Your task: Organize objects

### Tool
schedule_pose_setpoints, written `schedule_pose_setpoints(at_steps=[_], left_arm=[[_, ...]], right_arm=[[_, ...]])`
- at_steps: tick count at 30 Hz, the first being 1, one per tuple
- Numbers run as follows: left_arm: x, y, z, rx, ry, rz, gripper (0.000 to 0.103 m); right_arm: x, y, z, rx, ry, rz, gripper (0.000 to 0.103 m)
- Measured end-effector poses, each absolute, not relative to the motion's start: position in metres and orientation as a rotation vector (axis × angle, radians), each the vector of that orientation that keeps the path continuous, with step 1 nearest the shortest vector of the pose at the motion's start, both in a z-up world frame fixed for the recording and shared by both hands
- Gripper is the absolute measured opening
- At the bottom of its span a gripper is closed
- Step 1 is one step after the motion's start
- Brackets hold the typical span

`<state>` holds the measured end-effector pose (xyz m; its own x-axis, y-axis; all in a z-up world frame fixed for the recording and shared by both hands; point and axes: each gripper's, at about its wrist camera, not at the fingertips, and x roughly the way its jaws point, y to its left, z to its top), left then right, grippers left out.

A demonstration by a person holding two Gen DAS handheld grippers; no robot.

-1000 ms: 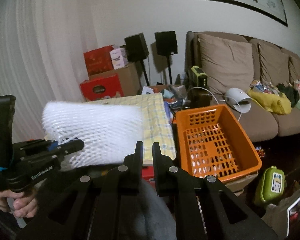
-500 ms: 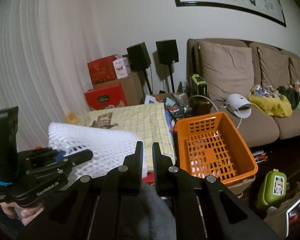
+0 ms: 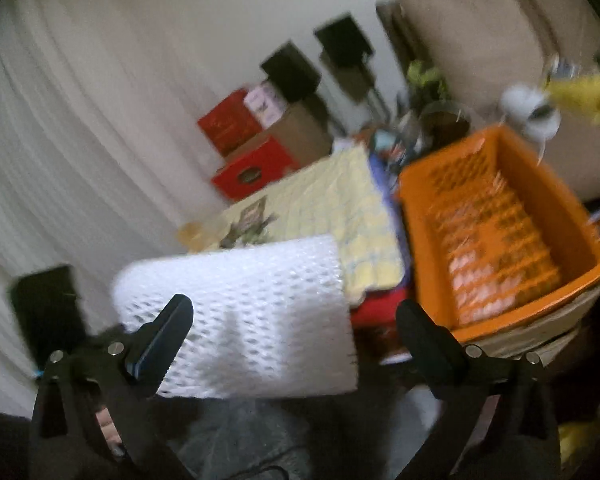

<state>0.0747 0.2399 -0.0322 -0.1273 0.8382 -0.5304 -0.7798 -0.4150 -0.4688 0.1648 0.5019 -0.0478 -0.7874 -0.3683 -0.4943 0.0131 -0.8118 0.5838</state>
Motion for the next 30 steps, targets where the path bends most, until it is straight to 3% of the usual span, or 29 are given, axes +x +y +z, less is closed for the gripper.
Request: schedule_pose_setpoints(at_steps=[7, 16, 19, 20, 22, 26, 30], left_arm=[[0.059, 0.233, -0.061, -0.985, 0.013, 1.805, 0.011], [0.085, 0.251, -0.063, -0.96, 0.191, 1.81, 0.011], [0.092, 0.251, -0.066, -0.971, 0.234, 1.834, 0.011], [0.093, 0.252, -0.067, -0.975, 0.238, 1.834, 0.011], [0.093, 0.252, -0.068, -0.979, 0.239, 1.839, 0.011], [0.092, 0.252, -0.064, -0.97, 0.234, 1.857, 0.011], [0.092, 0.253, -0.056, -0.956, 0.232, 1.888, 0.011]], right_arm=[[0.133, 0.506, -0.121, 1.102, -1.059, -2.391, 0.101], [0.12, 0.478, -0.138, 1.268, -0.919, -2.283, 0.098], [0.116, 0.471, -0.148, 1.336, -0.867, -2.312, 0.09], [0.116, 0.47, -0.151, 1.321, -0.891, -2.293, 0.079], [0.118, 0.472, -0.149, 1.26, -0.945, -2.266, 0.068], [0.124, 0.467, -0.131, 1.194, -0.902, -2.275, 0.028], [0.13, 0.462, -0.107, 1.142, -0.851, -2.345, 0.024]])
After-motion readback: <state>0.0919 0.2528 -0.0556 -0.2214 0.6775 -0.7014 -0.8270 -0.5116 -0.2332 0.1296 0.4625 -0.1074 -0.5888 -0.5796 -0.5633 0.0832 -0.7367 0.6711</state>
